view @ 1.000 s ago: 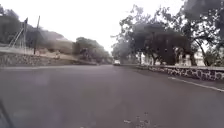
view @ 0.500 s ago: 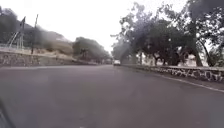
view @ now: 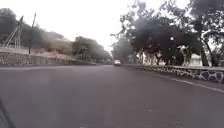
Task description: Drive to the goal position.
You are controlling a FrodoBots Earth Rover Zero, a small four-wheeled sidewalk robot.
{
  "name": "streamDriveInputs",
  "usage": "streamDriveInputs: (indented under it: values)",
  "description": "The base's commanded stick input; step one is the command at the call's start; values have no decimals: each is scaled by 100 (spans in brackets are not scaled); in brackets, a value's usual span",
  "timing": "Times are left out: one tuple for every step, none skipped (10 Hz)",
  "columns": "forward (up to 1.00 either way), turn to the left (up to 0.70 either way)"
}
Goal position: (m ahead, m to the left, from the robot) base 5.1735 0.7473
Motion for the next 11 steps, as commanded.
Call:
streamDriveInputs:
  values:
    - [100, 0]
    - [100, 3]
    - [100, 3]
    - [100, 3]
    - [100, 2]
    - [100, 2]
    - [100, 6]
    - [100, 11]
    - [100, 18]
    - [100, 15]
    - [100, 0]
